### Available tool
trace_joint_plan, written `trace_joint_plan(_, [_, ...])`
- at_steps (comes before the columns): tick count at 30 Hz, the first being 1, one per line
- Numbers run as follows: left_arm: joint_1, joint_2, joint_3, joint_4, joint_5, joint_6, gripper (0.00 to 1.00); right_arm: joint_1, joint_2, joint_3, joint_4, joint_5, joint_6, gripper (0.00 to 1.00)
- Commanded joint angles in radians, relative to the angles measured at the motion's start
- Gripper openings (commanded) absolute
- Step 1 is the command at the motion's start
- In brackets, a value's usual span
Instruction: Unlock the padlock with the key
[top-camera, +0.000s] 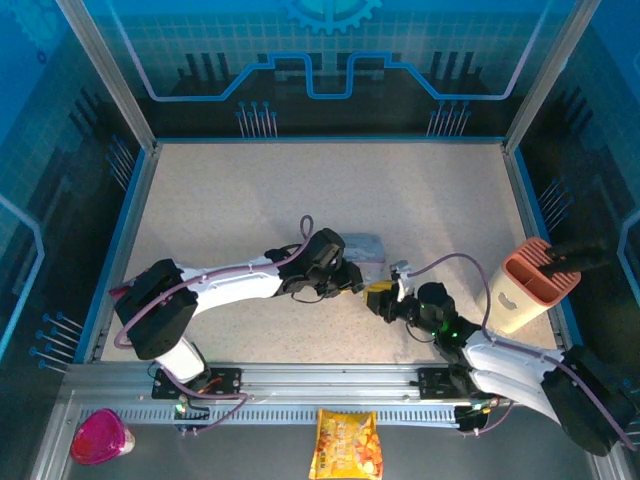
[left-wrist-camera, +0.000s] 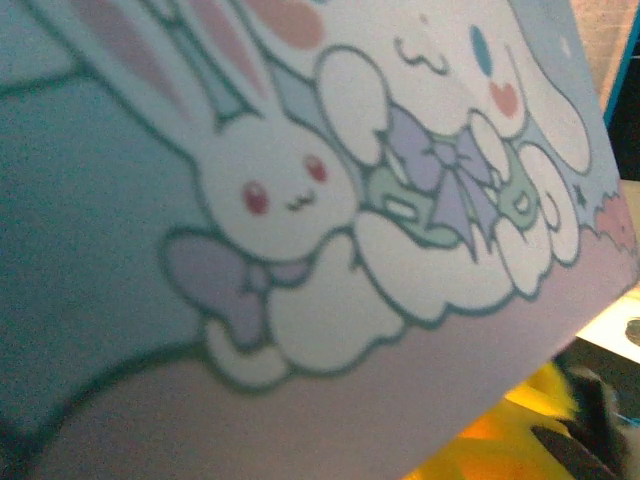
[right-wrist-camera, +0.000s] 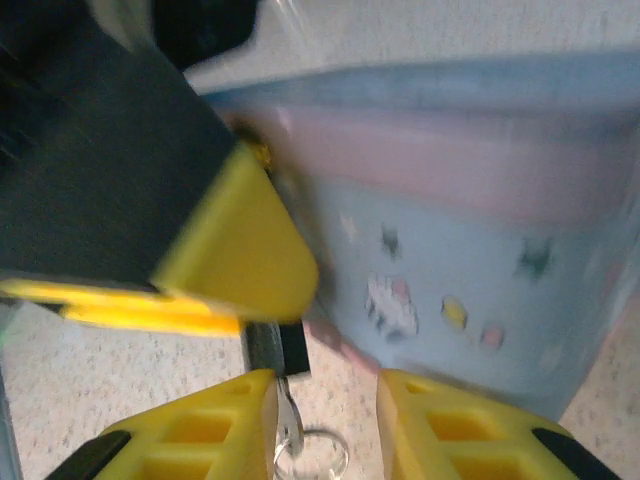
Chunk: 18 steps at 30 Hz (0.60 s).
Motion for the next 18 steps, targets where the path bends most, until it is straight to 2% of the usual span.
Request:
trace_joint_plan(1, [0.009, -0.020, -0.024, -0.117, 0.027, 0.033, 0.01, 0.084, -0.079, 0.018, 0.052, 0.210, -0.176, 0.33])
trace_joint_plan(5, [0.030, -0.019, -0.025, -0.129, 0.034, 0.049, 0.01, 0.214, -0.109, 0.012, 0.058, 0.333, -0.403, 0.36])
trace_joint_plan(9, [0.046, -0.025, -0.035, -0.119, 0.042, 0.045, 0.01, 0.304, -0.060, 0.008, 0.122, 0.419, -0.509, 0.41])
trace_joint_plan(11, [0.061, -0.031, -0.043, -0.100, 0.051, 0.034, 0.01, 0.356, 0.007, 0.006, 0.194, 0.473, -0.560, 0.47])
trace_joint_plan(16, [0.088, -0.044, -0.016, -0.108, 0.061, 0.008, 0.01, 0.474, 0.230, 0.043, 0.381, 0.602, -0.721, 0.47])
trace_joint_plan(18, [0.092, -0.052, 0.000, -0.132, 0.049, -0.003, 0.00, 0.488, 0.309, 0.041, 0.490, 0.634, -0.764, 0.46])
